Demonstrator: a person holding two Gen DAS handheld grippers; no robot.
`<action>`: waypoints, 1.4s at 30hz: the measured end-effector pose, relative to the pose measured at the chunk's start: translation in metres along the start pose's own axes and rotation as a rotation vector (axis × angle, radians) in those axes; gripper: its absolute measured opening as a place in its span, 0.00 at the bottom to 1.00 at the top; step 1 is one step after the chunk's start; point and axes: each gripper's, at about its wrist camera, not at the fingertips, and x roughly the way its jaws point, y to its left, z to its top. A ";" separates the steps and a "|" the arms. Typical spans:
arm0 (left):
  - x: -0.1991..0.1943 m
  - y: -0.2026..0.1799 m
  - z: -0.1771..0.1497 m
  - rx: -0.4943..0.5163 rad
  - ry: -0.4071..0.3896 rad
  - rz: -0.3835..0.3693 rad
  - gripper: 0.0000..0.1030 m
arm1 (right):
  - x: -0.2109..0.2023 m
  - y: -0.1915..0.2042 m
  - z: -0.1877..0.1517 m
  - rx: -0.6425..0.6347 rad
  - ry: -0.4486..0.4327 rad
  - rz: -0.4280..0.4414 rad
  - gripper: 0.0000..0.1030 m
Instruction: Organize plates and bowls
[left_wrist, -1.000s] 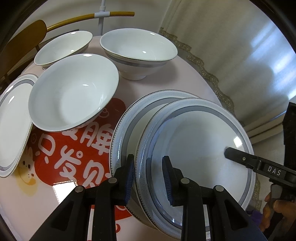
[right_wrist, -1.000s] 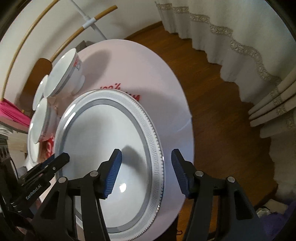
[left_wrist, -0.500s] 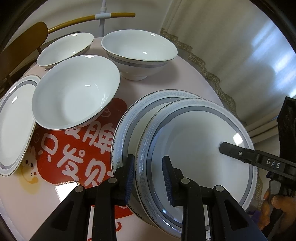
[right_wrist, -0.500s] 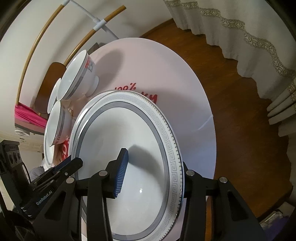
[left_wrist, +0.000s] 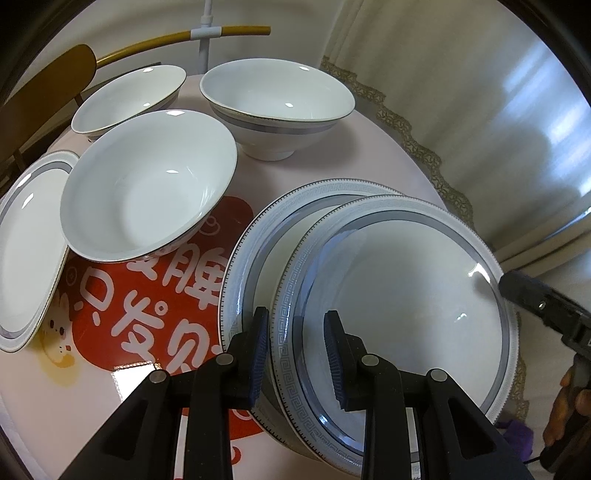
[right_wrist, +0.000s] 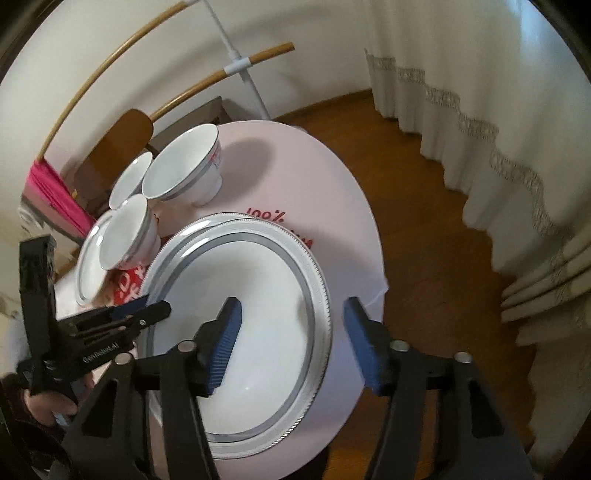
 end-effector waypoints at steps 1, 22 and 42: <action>0.000 0.000 0.000 0.000 0.000 0.000 0.25 | 0.003 -0.004 -0.002 0.030 0.014 0.019 0.58; -0.007 -0.001 -0.002 0.002 0.002 0.011 0.33 | 0.029 -0.038 -0.014 0.243 0.061 0.149 0.13; -0.029 0.004 -0.013 -0.011 -0.022 0.035 0.41 | 0.045 -0.022 -0.007 0.207 0.093 0.071 0.20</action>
